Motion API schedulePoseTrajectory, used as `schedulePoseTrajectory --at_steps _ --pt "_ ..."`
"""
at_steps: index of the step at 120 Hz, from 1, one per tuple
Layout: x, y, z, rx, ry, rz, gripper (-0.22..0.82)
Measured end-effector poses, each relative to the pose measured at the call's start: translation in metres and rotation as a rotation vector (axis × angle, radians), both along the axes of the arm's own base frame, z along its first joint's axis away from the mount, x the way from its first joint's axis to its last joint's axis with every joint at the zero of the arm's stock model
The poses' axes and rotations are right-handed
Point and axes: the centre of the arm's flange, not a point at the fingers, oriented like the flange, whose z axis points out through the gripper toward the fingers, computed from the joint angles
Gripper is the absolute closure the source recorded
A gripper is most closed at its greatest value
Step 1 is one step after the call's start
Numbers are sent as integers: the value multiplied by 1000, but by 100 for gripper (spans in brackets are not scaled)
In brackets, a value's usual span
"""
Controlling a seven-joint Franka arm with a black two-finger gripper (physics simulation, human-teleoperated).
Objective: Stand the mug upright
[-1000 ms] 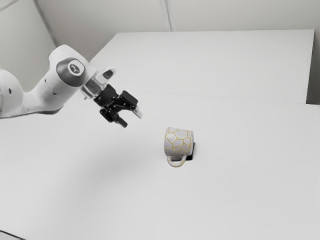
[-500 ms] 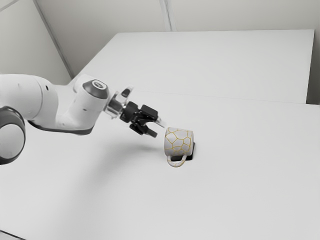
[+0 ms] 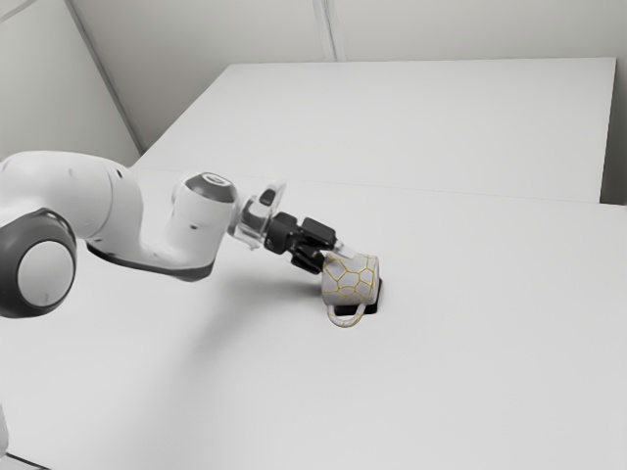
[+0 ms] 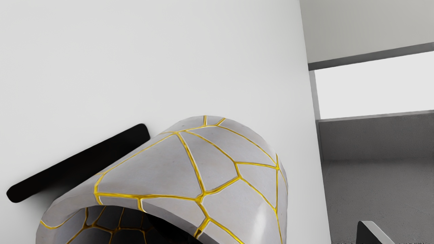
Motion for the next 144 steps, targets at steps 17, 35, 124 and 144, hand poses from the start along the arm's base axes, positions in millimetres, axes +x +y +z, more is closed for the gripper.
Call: schedulePoseTrajectory --at_steps 17,35,124,144 --pt "-1 -2 -3 -20 -10 -9 50" --pt "1 -3 0 -26 -33 -20 66" --pt "-33 -6 110 764 -190 -450 79" --pt "-58 -12 99 971 -225 -503 79"
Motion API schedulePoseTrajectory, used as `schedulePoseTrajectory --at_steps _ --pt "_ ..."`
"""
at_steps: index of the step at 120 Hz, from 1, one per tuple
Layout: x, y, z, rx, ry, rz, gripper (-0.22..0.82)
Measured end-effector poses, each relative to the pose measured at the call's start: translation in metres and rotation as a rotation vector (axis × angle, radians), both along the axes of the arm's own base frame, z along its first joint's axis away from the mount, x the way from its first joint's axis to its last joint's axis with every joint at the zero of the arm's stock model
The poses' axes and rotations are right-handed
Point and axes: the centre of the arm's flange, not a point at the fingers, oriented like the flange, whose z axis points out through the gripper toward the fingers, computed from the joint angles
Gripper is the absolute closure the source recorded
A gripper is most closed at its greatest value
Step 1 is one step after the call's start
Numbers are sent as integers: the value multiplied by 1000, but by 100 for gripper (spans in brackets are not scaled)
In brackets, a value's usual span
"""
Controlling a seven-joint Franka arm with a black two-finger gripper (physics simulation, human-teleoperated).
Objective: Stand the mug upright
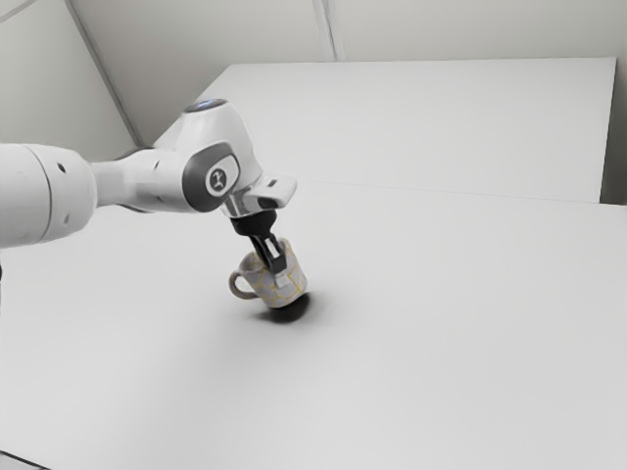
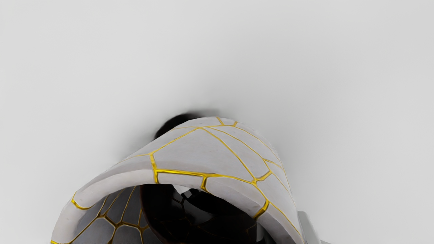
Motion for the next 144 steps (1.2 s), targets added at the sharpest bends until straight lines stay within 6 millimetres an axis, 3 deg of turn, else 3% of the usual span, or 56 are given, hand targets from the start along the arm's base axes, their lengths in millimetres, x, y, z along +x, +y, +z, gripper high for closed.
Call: schedulePoseTrajectory --at_steps 23,41,70,94,105,127,137,144 --pt "-16 -3 -10 112 -80 -27 79" --pt "-27 -17 -18 153 -110 -52 79" --pt "-29 -20 -27 193 -130 -48 78" --pt "-30 -23 -27 193 -131 -38 38" --pt "-30 -26 -26 192 -134 -40 25" --pt "-31 -25 -11 183 -146 -1 10" --pt "-32 -23 9 168 -149 80 7" --pt "-24 -23 35 153 -162 141 5"
